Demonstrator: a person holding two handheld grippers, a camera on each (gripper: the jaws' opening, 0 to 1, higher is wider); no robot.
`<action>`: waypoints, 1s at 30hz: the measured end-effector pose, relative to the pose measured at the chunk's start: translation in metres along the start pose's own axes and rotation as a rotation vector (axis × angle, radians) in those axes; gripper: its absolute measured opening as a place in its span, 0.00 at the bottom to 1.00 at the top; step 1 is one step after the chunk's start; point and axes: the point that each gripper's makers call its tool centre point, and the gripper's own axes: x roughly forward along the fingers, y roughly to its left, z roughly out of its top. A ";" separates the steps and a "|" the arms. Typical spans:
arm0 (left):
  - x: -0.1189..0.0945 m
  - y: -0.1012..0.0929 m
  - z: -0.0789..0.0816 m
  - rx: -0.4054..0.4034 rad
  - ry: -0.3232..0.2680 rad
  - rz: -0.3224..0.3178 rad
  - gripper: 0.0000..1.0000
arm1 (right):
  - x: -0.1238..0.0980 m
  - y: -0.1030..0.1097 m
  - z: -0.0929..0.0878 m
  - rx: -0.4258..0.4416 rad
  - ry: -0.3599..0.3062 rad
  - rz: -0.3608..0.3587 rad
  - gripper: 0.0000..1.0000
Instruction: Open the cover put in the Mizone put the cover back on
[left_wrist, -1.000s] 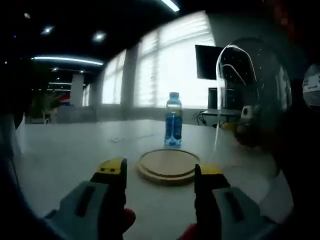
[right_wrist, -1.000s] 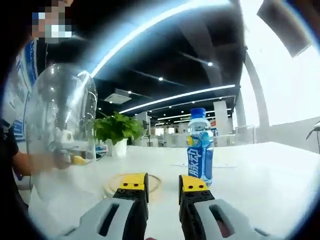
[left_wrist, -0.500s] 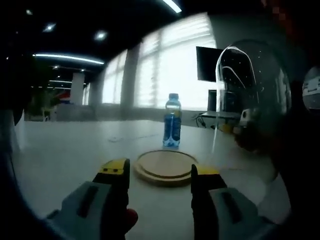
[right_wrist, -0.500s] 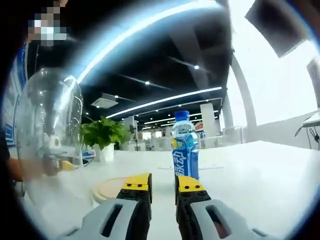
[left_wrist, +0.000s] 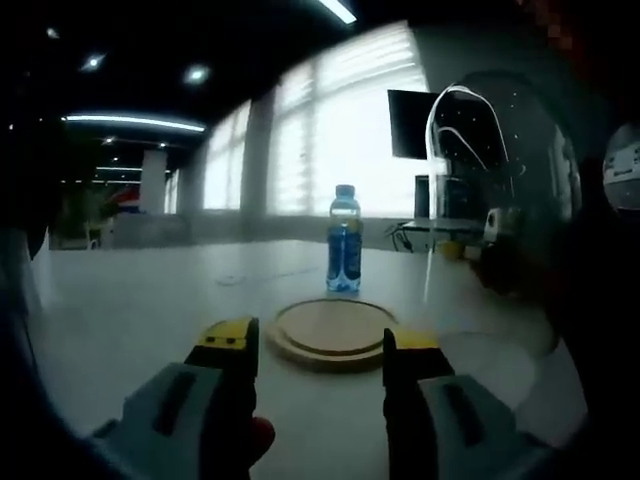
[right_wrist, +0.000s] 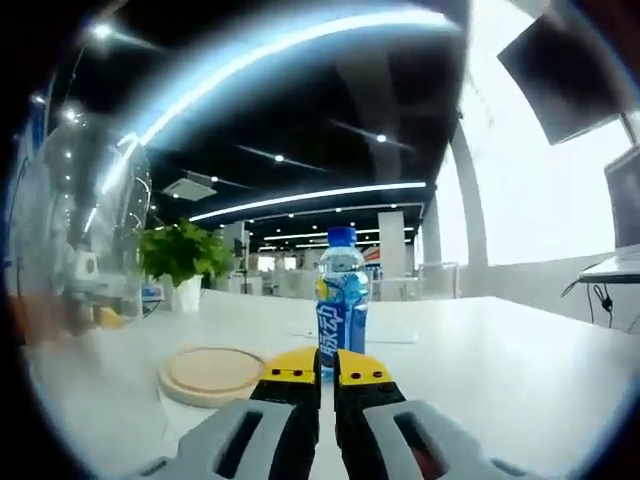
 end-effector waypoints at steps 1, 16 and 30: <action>0.000 0.001 0.000 -0.001 -0.001 0.002 0.42 | 0.001 -0.001 -0.002 0.006 0.007 -0.006 0.00; -0.001 0.002 -0.003 0.001 0.010 0.002 0.40 | -0.002 -0.017 0.004 0.044 -0.055 -0.059 0.09; -0.005 0.011 0.002 -0.018 -0.012 0.030 0.35 | 0.004 -0.008 -0.005 -0.021 -0.008 -0.049 0.14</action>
